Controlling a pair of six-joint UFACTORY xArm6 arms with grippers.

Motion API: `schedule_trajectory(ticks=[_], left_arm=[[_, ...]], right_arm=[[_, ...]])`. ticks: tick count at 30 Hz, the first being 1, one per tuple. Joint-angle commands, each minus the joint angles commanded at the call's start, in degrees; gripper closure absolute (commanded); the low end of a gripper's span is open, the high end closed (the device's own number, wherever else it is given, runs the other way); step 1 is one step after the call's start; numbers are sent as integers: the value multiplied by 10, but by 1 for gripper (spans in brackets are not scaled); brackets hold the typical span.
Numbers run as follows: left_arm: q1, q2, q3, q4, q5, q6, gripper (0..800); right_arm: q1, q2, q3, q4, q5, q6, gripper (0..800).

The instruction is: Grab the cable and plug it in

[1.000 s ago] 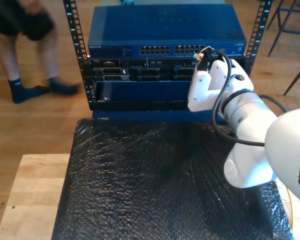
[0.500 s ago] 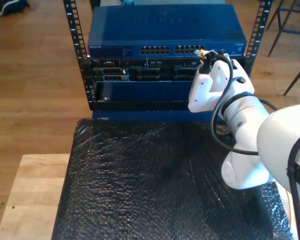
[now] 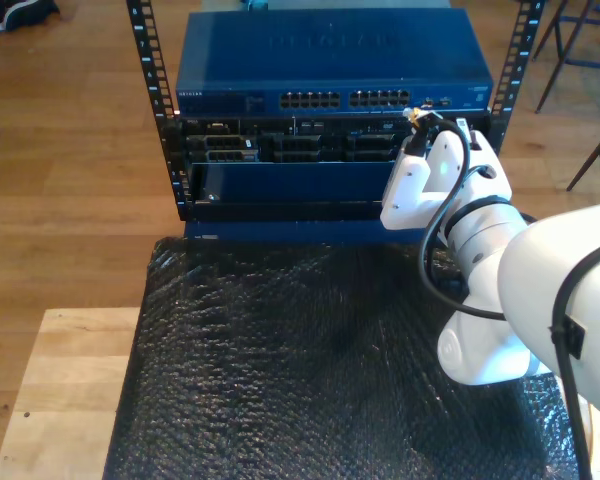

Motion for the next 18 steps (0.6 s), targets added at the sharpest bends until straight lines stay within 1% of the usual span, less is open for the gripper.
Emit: schedule_trajectory(ticks=[3, 7, 11, 15, 18], left_arm=[[0, 0, 0, 0, -1, 0, 0], [0, 0, 0, 0, 0, 0, 0], [0, 0, 0, 0, -1, 0, 0], [0, 0, 0, 0, 0, 0, 0], [0, 0, 0, 0, -1, 0, 0]], right_arm=[[1, 16, -14, 20, -14, -1, 800], [4, 40, -33, 23, -26, -2, 800], [7, 43, -39, 29, -31, -4, 800], [18, 48, -40, 56, -31, -5, 800], [26, 55, -44, 67, -31, -6, 800]])
